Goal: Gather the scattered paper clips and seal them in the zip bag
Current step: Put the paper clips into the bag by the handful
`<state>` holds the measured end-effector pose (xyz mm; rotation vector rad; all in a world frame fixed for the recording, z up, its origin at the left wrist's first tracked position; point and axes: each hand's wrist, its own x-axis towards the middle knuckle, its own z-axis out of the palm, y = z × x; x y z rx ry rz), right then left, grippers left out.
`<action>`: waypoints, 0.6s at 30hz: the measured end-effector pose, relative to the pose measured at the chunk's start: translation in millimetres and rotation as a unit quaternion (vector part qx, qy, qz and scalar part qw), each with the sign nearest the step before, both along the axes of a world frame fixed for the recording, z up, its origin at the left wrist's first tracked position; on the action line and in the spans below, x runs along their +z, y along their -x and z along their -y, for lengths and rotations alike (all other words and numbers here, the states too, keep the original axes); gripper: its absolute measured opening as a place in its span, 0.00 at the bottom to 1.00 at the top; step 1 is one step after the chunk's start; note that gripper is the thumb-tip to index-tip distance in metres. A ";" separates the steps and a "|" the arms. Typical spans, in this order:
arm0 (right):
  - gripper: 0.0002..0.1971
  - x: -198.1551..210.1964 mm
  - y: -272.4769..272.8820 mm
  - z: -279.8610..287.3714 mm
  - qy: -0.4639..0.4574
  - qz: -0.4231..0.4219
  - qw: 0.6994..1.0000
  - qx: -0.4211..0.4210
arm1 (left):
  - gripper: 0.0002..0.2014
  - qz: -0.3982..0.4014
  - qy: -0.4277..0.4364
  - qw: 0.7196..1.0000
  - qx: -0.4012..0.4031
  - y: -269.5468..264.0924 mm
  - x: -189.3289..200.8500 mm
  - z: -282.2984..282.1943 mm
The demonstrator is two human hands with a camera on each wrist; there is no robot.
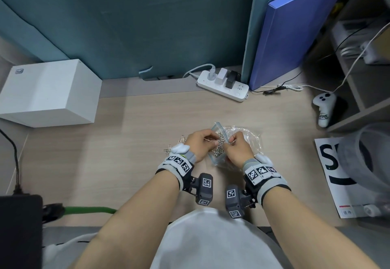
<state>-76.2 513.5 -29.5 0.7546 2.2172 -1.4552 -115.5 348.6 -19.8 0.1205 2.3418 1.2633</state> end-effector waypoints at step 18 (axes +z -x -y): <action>0.10 -0.5 -2.6 -5.0 0.028 0.014 0.999 -0.013 | 0.27 -0.110 0.291 0.950 -0.025 -20.5 -36.2 55.6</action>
